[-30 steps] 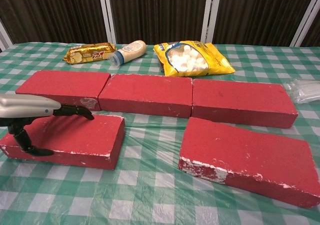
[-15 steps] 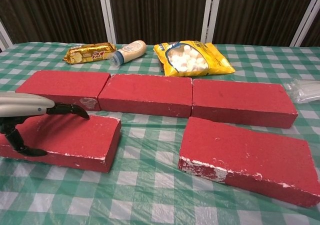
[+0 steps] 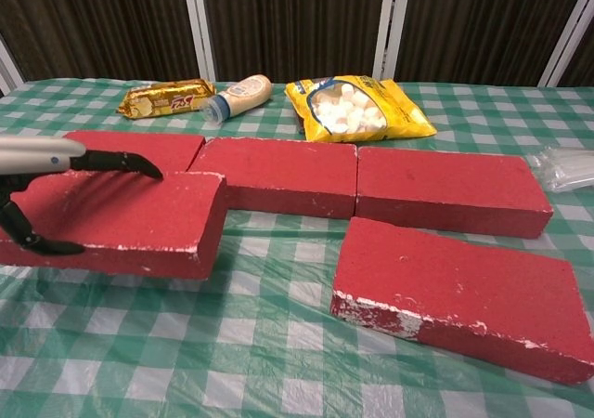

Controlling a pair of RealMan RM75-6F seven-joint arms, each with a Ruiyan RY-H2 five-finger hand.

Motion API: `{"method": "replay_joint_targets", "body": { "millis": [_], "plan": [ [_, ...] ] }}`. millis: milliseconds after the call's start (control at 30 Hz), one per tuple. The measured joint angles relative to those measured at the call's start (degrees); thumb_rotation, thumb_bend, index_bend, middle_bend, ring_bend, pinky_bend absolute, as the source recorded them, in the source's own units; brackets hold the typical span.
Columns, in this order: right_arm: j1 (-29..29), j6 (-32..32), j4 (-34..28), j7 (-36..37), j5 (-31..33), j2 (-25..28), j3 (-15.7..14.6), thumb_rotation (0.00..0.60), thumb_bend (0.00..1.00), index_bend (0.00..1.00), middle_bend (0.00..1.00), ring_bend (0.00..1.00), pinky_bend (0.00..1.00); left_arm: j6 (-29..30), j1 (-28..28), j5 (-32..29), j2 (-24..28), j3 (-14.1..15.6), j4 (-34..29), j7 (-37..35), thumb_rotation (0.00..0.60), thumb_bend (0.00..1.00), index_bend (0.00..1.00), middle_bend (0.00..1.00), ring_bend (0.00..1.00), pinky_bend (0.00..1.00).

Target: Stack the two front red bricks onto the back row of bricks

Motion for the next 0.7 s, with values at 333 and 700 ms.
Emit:
{"method": "replay_joint_targets", "body": {
  "millis": [333,700],
  "plan": [
    [0.37,-0.55,0.0,0.23,1.48,-0.01,0.82,0.6,0.09,0.0,0.0,0.0,0.0,-3.27,-3.69,-5.26,1.2,-5.46,0.08,-0.23,0.6,0.39,0.0,0.77,0.72,0.67],
    [1.62,-2.95,0.26,-1.23,5.04,-0.82,2.29,0.6,0.09,0.0,0.0,0.0,0.0,-11.91,-11.58,-9.51,-4.1,-10.66,9.28,-1.36,0.6,0.39,0.0,0.78,0.72,0.68]
  ]
}}
